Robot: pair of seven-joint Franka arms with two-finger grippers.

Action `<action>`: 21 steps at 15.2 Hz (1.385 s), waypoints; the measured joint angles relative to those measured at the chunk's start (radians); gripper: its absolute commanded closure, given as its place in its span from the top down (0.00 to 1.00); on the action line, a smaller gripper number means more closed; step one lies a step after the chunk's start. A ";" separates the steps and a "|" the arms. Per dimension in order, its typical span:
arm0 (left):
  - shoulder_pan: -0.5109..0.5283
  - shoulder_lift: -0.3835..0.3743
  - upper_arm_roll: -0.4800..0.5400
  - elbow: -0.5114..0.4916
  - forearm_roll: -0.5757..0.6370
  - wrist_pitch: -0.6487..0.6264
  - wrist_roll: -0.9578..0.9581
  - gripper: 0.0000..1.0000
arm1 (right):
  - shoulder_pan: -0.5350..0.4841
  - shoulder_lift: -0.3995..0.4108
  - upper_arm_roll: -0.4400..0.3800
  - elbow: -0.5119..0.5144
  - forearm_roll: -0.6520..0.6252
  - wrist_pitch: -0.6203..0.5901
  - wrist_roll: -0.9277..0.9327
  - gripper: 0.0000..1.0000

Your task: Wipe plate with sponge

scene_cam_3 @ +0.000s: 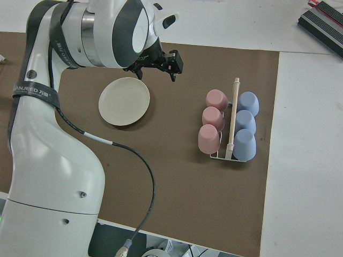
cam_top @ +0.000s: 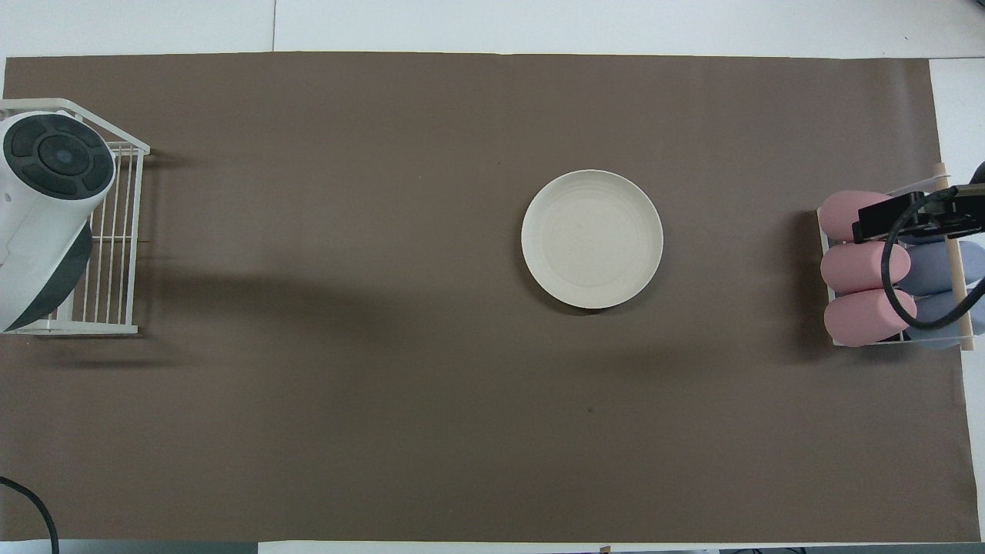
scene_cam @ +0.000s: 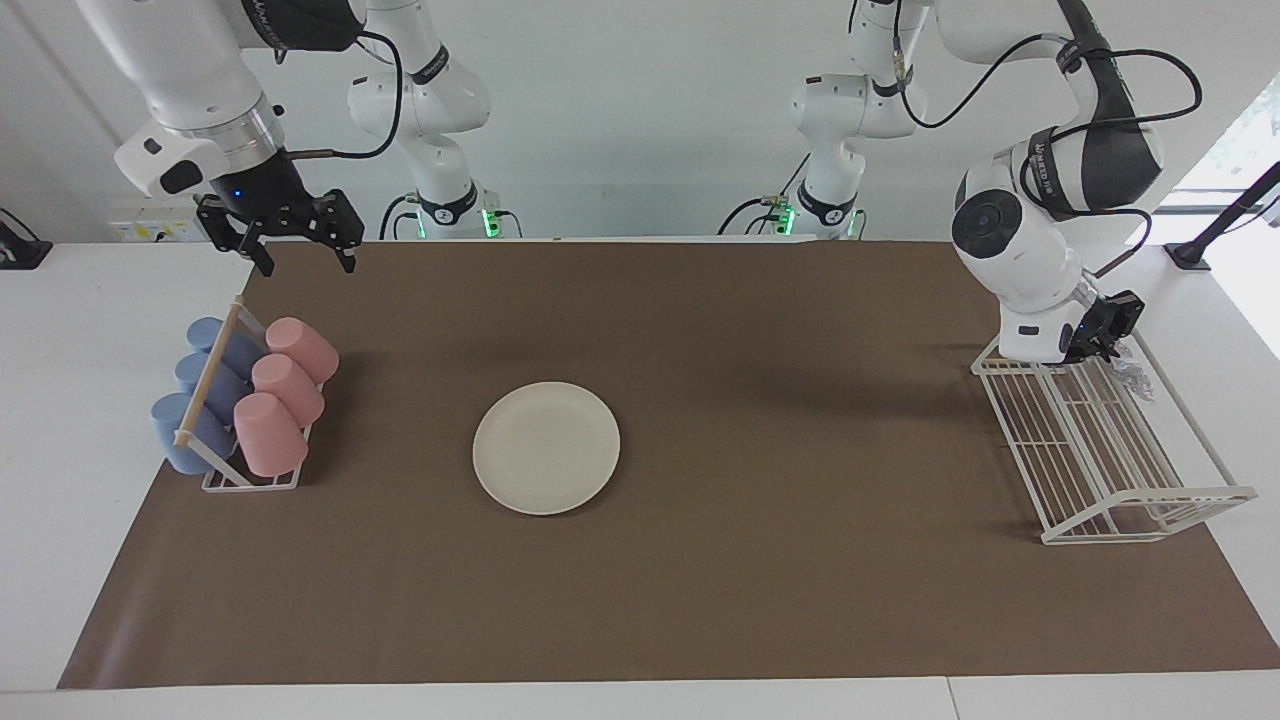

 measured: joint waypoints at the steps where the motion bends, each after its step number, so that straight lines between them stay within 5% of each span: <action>1: 0.000 0.000 -0.002 -0.012 0.000 0.012 -0.003 0.00 | 0.000 0.000 0.000 0.000 0.000 0.000 0.000 1.00; 11: -0.001 -0.002 -0.007 -0.052 0.000 0.070 -0.044 0.01 | 0.000 0.000 0.000 0.000 0.000 0.000 0.000 1.00; 12: -0.001 -0.002 -0.008 -0.052 0.000 0.072 -0.044 0.24 | 0.000 0.000 0.000 0.000 0.000 0.000 0.000 1.00; 13: -0.001 -0.002 -0.009 -0.053 0.000 0.073 -0.044 0.62 | 0.000 0.000 0.000 0.000 0.000 0.000 0.000 1.00; 14: -0.001 -0.002 -0.010 -0.053 0.000 0.073 -0.044 0.72 | 0.000 0.000 0.000 0.000 0.000 0.000 0.000 1.00; 21: -0.001 -0.002 -0.013 -0.054 0.000 0.087 -0.048 0.84 | 0.000 0.000 0.000 0.000 0.000 0.000 0.000 1.00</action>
